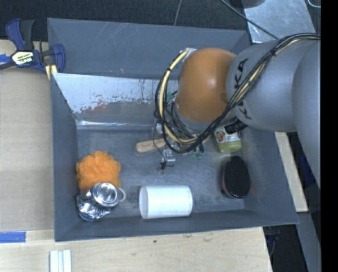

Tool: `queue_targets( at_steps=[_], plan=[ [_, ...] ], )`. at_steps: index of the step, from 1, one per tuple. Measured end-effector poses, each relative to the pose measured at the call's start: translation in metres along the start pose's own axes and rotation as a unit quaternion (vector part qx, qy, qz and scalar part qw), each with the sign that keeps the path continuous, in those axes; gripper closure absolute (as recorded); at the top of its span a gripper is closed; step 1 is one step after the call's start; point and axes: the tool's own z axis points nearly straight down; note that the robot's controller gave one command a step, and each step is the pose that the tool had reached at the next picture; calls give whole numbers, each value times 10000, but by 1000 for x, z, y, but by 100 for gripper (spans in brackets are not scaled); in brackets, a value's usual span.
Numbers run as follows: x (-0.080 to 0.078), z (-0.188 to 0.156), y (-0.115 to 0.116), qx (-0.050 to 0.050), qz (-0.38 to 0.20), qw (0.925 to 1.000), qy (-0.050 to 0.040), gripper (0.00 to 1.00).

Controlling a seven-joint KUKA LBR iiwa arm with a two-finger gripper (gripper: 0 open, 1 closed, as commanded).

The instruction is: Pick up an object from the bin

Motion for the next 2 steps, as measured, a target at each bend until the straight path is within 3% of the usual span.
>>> queue_targets(
  at_steps=[1, 2],
  plan=[
    [-43, 30, 60, -16, 1533, 9882, -12, 0],
    [-11, 13, 12, -7, 1915, 9815, -16, 0]
  ],
)
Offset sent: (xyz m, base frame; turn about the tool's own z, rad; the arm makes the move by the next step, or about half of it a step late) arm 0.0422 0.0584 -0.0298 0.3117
